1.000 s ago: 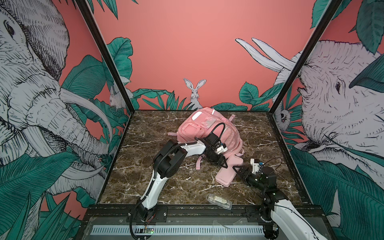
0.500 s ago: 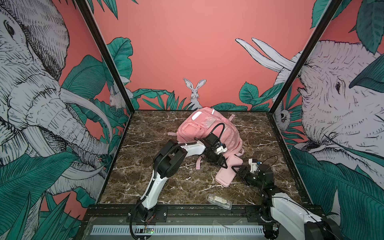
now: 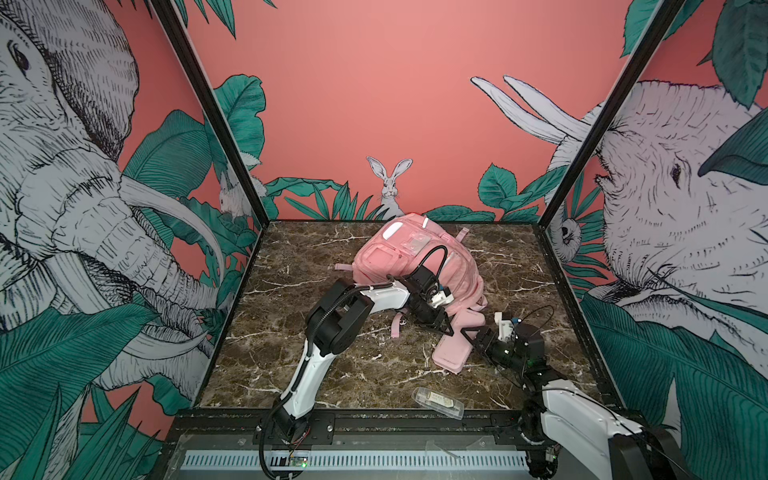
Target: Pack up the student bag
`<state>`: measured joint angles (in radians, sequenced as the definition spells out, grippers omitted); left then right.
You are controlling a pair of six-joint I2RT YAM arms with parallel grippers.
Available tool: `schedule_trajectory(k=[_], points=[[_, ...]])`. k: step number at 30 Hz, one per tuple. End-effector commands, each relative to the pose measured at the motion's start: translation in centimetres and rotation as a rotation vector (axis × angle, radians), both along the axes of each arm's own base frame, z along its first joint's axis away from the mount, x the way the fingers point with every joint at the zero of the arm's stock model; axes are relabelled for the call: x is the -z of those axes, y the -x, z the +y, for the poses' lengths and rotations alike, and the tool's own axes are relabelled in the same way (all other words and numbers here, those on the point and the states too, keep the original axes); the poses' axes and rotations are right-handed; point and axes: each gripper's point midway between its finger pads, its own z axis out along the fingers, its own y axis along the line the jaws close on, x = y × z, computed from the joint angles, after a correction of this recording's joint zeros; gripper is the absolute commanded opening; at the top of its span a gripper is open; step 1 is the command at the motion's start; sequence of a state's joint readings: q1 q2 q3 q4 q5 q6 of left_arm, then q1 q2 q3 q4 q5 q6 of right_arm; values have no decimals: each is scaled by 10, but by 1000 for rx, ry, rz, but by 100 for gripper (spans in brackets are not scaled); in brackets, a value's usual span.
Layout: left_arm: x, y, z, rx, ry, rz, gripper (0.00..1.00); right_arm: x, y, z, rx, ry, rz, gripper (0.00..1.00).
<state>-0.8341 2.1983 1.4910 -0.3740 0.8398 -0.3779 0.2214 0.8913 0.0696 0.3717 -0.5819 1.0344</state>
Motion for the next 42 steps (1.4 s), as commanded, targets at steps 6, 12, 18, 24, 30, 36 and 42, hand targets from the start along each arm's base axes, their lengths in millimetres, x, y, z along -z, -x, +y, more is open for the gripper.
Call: schedule_trajectory(k=[6,12,18,24,30,36,42], points=[[13,14,5,6,-47,26,35,-32,-24,19,-75,-30,-134,67],[14,15,8,3,-53,20,36,-32,-26,23,-93,-21,-122,56],[10,14,7,3,-48,11,38,-33,-19,18,-84,12,-113,43],[-2,11,4,10,-32,-13,47,-30,-10,6,-47,66,-96,31],[-14,9,2,17,-18,-31,50,-27,-5,5,-52,68,-73,28],[-44,5,3,44,7,-108,52,-33,-1,-8,-42,142,-56,24],[-86,-6,3,54,30,-238,55,-46,3,-34,-17,249,-1,16]])
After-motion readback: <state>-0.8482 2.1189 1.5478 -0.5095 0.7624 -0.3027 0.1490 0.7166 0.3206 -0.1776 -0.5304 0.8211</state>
